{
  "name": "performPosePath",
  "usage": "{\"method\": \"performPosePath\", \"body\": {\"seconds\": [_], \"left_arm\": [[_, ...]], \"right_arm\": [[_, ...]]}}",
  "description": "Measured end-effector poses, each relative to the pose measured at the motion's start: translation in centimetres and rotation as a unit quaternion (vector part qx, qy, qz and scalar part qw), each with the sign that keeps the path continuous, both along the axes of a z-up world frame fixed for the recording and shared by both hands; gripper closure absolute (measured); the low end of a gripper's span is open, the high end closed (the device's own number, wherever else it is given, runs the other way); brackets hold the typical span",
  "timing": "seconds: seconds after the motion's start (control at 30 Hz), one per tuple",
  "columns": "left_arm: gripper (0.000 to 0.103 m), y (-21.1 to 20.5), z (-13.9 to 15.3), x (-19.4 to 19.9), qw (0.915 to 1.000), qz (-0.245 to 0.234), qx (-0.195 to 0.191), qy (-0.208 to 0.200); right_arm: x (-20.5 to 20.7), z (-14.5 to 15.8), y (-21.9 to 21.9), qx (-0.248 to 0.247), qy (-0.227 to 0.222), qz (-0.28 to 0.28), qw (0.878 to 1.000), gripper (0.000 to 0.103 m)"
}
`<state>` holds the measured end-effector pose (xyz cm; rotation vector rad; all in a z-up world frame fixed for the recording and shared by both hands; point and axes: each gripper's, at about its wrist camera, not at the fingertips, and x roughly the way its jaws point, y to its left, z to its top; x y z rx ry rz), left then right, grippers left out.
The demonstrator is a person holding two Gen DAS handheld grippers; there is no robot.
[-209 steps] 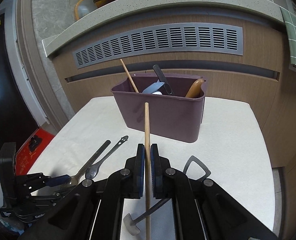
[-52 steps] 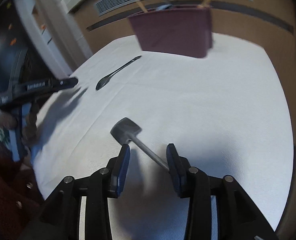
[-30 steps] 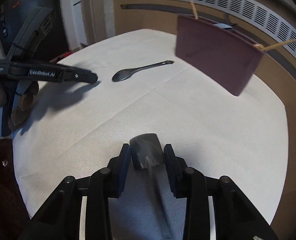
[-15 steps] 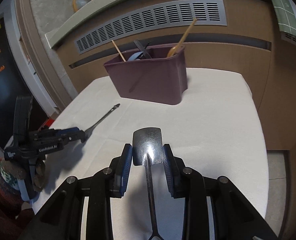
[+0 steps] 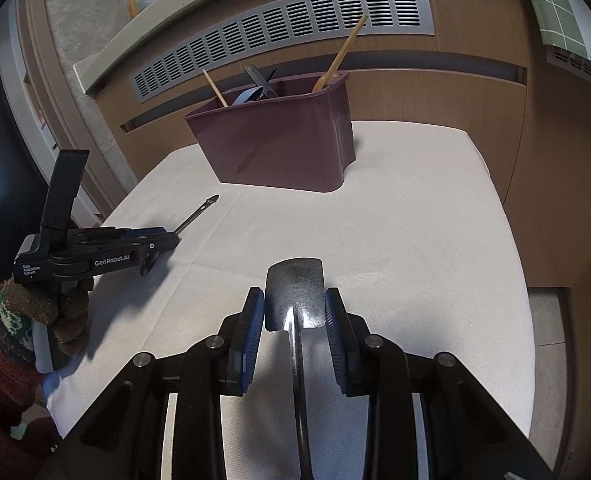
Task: Organize utensils
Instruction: 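Grasp the black smiley-handled spoon with the left gripper while the right gripper holds the spatula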
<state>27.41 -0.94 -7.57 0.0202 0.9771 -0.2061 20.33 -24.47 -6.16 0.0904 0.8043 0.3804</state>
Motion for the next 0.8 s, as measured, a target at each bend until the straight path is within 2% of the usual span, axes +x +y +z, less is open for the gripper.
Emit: {"method": "performPosePath", "body": {"seconds": [0.13,0.4,0.6,0.73,0.8], "left_arm": [[0.087,1.0,0.1,-1.4,0.9998,0.007,-0.015,0.014],[0.087,1.3,0.3,-5.5,0.9990,-0.022,-0.006,0.037],[0.087,0.3,0.1,-4.5,0.9986,-0.035,0.010,0.037],[0.088,0.1,0.0,-3.2,0.9980,-0.051,0.002,0.036],[0.092,0.2,0.0,-2.7,0.9979,-0.052,-0.002,0.038]], "right_arm": [[-0.1,-0.1,0.2,-0.003,-0.001,0.000,1.000,0.075],[-0.1,0.1,0.3,-0.007,-0.005,0.004,1.000,0.075],[-0.2,0.1,0.7,-0.010,-0.010,0.008,1.000,0.075],[-0.5,0.2,0.7,-0.017,-0.018,0.007,1.000,0.075],[-0.4,0.3,0.6,-0.015,-0.018,0.003,1.000,0.075]]}}
